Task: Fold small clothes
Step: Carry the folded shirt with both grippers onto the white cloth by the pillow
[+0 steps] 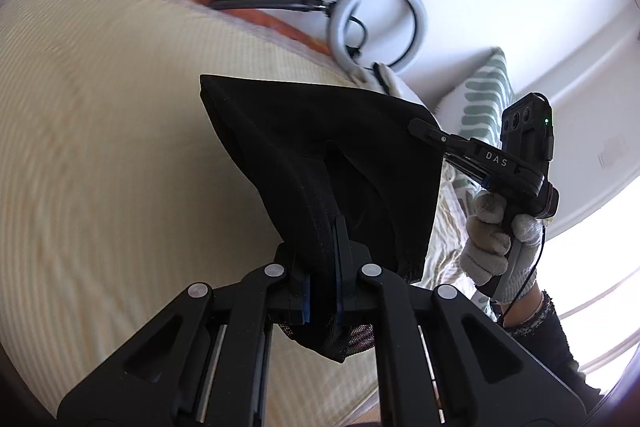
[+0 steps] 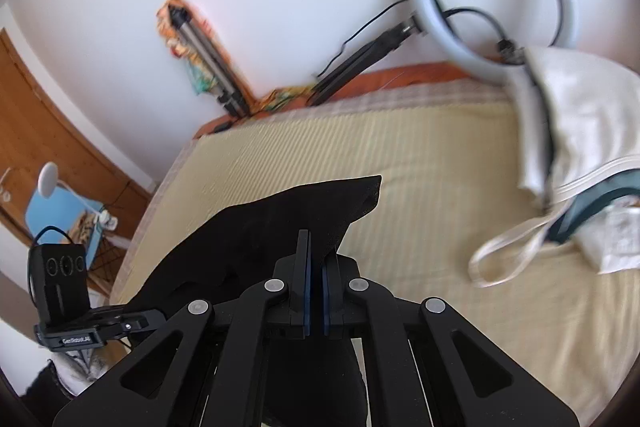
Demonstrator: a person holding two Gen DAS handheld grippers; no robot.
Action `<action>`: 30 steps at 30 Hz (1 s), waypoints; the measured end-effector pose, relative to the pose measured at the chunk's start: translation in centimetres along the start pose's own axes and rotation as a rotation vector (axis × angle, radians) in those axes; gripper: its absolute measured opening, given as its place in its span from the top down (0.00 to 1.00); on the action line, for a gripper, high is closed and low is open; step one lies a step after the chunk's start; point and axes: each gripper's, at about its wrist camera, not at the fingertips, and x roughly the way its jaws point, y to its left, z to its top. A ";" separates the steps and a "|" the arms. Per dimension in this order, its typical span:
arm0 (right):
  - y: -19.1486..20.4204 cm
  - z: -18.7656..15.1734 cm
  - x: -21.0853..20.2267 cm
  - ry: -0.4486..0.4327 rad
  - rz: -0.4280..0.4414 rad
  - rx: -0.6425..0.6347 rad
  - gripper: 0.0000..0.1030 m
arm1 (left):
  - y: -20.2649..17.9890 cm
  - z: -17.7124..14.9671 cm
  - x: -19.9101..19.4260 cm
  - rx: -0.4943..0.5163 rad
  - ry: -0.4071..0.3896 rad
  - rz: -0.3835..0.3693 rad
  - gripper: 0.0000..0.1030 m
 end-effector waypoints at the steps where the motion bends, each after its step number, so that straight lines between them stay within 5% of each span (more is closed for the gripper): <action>1: -0.4 0.2 -0.5 -0.007 -0.007 0.001 0.98 | -0.7 0.2 0.6 0.009 0.003 -0.004 0.95; 17: -13.4 7.2 -9.2 -0.144 -0.156 0.039 0.98 | -14.0 7.1 12.7 0.185 0.019 -0.081 0.95; 30: -23.2 13.7 -11.4 -0.224 -0.263 0.010 0.98 | -21.0 12.5 25.2 0.302 0.003 -0.094 0.95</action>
